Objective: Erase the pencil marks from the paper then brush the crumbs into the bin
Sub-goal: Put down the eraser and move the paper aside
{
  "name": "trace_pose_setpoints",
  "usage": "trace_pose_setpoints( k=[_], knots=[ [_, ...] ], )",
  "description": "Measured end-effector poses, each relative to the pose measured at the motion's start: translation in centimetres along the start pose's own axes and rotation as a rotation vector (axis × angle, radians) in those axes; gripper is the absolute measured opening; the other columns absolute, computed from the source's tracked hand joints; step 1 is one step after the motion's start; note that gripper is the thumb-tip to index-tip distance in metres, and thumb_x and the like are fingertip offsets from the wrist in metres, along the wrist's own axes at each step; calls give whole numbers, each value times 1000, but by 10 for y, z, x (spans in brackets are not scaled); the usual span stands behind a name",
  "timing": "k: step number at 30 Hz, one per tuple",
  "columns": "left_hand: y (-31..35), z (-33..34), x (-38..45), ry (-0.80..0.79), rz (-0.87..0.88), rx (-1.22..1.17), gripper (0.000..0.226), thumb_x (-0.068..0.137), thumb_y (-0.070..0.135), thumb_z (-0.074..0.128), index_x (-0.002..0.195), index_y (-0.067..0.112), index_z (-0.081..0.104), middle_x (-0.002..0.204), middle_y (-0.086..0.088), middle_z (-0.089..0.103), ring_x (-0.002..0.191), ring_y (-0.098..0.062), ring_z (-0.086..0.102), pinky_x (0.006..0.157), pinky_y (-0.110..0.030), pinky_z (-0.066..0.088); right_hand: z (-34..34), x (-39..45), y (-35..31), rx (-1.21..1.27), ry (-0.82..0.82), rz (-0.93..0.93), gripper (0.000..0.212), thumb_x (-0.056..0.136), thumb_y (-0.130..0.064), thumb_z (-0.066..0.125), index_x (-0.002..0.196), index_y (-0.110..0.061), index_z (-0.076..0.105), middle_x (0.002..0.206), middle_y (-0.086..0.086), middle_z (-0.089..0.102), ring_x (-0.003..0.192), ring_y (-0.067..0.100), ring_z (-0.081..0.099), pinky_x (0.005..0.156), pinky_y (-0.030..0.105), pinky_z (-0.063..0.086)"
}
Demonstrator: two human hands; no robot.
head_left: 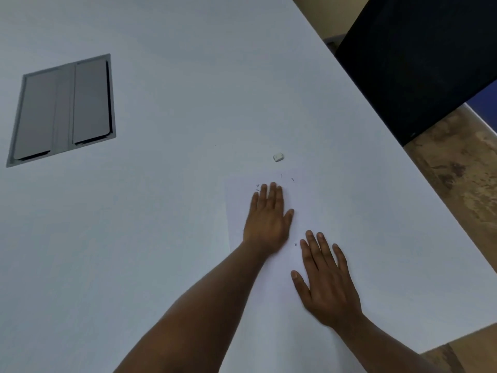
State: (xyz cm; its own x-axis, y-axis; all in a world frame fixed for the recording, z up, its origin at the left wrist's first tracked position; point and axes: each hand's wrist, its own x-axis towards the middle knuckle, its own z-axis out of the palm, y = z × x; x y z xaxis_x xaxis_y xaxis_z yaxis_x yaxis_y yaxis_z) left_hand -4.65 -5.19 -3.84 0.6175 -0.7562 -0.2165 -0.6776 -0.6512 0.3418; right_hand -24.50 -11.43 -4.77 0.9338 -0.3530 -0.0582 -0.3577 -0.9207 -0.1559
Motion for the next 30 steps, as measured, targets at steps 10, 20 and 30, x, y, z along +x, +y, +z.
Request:
trace_pose_setpoints(
  k=[10, 20, 30],
  knots=[
    [-13, -5, -64, 401, -30, -268, 44, 102, 14, 45, 145, 5, 54, 133, -17, 65, 123, -39, 57, 108, -46, 43, -3, -1, 0, -1, 44, -25, 64, 101, -46, 40, 154, -10, 31, 164, 8, 19, 153, 23, 12, 119, 51, 23],
    [21, -27, -111, 298, -843, -642, 50, 102, 17, 51, 150, 7, 43, 146, -20, 44, 135, -39, 39, 110, -41, 31, -3, 2, 3, 74, -91, 30, 64, 103, -47, 23, 156, -11, 22, 166, 4, 7, 153, 20, -1, 123, 44, 8],
    [53, -49, -108, 203, -815, -759, 31, 99, 22, 50, 121, 6, 64, 126, -11, 67, 105, -30, 63, 96, -40, 52, -18, -24, 26, 189, -101, 40, 73, 98, -51, 7, 157, -9, 16, 166, 4, 2, 152, 20, -8, 124, 35, 0]
  ],
)
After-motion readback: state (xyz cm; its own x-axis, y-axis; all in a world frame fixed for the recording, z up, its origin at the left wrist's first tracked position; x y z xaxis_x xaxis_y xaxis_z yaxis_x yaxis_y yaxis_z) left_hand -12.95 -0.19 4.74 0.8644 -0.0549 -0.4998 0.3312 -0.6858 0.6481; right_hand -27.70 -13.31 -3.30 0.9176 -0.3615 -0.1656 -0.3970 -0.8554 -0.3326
